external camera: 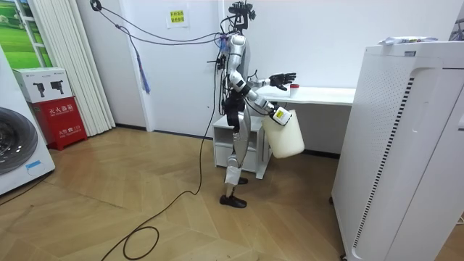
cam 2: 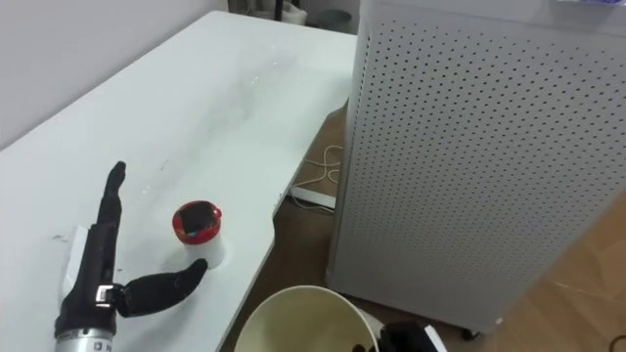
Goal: Pick garbage
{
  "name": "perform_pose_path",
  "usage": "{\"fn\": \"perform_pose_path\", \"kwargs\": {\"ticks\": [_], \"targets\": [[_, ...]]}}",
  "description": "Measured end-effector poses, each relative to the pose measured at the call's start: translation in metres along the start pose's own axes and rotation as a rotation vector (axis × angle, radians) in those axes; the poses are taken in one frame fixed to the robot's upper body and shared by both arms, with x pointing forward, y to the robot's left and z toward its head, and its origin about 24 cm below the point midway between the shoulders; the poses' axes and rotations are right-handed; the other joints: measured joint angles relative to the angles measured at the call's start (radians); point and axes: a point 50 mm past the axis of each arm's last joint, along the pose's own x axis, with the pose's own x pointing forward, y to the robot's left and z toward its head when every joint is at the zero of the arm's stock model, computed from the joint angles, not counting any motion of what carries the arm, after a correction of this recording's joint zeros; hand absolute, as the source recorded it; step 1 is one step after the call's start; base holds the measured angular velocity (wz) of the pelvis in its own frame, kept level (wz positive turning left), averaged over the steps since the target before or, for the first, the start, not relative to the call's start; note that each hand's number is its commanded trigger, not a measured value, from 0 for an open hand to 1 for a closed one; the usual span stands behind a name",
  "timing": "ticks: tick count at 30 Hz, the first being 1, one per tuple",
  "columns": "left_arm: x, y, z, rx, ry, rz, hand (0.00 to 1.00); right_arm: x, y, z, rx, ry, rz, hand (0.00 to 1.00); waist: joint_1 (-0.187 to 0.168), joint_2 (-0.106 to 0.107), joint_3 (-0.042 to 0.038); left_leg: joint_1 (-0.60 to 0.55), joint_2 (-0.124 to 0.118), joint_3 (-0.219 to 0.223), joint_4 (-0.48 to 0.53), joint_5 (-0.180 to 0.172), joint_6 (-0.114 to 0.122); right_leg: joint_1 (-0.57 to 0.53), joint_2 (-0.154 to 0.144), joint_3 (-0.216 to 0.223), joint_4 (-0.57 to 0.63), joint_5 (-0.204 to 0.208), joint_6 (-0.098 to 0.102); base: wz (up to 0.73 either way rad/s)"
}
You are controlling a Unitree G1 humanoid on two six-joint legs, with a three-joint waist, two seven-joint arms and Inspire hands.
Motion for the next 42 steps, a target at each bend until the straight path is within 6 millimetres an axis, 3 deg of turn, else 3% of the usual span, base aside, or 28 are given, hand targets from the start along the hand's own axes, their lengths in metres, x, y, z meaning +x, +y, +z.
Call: {"fn": "perform_pose_path", "kwargs": {"ticks": [7, 23, 33, 42], "targets": [[-0.004, -0.007, -0.008, -0.001, 0.040, -0.039, 0.00, 0.000, 0.001, 0.000, -0.035, 0.001, 0.020, 1.00, -0.005, -0.001, 0.0002, 0.008, 0.001, 0.004, -0.015, 0.000, -0.001, -0.002, -0.001, -0.029, -0.001, 0.000, 0.000, -0.02], [-0.005, -0.012, -0.007, -0.015, 0.048, -0.077, 0.00, 0.000, 0.004, 0.000, -0.028, 0.000, 0.040, 1.00, -0.007, -0.010, 0.0043, 0.016, 0.002, 0.010, -0.030, 0.000, -0.001, -0.006, -0.001, -0.038, -0.004, 0.000, 0.000, -0.02], [-0.005, -0.008, -0.017, -0.228, 0.166, 0.007, 0.00, 0.000, 0.007, 0.000, -0.022, 0.001, 0.041, 1.00, -0.027, -0.010, 0.0037, 0.018, 0.002, 0.008, -0.028, 0.000, -0.001, -0.005, -0.003, -0.054, -0.005, 0.000, -0.001, 0.00], [0.000, -0.008, -0.025, -0.300, 0.243, 0.058, 0.00, -0.001, 0.009, -0.003, -0.026, 0.008, 0.044, 1.00, -0.029, -0.007, 0.0053, 0.051, 0.002, 0.010, -0.037, 0.000, -0.001, 0.022, -0.003, -0.053, -0.006, 0.000, -0.001, -0.02]]}}
